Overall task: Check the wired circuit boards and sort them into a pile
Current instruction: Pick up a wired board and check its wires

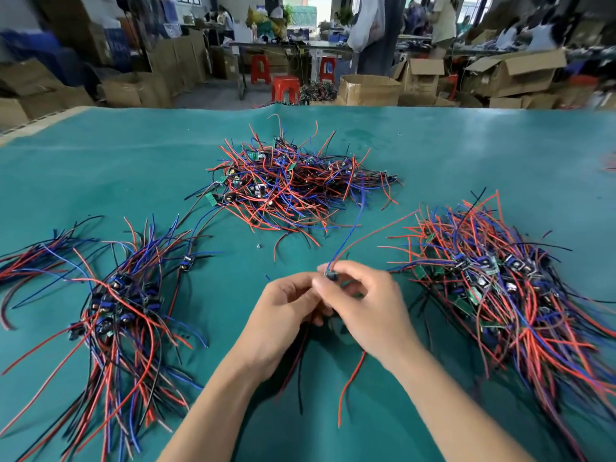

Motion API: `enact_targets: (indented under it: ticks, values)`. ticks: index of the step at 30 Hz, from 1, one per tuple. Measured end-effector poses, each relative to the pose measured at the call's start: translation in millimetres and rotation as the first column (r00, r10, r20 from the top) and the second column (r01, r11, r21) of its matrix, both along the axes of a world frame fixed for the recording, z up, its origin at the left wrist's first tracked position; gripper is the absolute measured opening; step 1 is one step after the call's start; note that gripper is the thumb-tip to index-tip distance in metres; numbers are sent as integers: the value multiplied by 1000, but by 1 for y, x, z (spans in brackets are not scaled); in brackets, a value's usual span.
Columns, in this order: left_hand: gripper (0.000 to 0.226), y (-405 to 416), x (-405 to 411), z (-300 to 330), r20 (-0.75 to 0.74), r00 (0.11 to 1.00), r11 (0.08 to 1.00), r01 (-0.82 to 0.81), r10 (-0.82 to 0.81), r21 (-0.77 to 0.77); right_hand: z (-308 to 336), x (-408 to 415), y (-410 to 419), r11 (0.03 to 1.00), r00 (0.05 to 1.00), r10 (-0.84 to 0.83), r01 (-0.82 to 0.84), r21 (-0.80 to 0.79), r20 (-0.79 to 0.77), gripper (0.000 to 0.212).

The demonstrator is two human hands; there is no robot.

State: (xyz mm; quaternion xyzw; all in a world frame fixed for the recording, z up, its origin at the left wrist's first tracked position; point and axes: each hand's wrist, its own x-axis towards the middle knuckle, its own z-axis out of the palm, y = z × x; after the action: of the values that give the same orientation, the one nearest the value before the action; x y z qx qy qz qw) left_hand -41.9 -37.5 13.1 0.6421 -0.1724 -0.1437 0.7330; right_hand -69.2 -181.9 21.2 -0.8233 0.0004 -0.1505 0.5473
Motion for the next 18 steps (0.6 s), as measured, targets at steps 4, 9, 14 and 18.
enact_targets:
  ticks: [4,9,14,18]
  values:
    - [22,-1,-1,-1,13,999,997,-50,49,51,2,-1,-6,998,997,-59,60,-12,56,12]
    - [29,2,-3,4,1,1000,995,-23,23,98,10,-5,-13,1000,998,-7,5,30,57,15]
    - [25,2,-7,9,-12,998,985,62,-60,160,17,-2,-25,972,996,-58,41,231,65,10]
    - [24,4,-7,12,-22,992,977,127,-125,169,24,0,-43,871,976,-210,163,464,53,14]
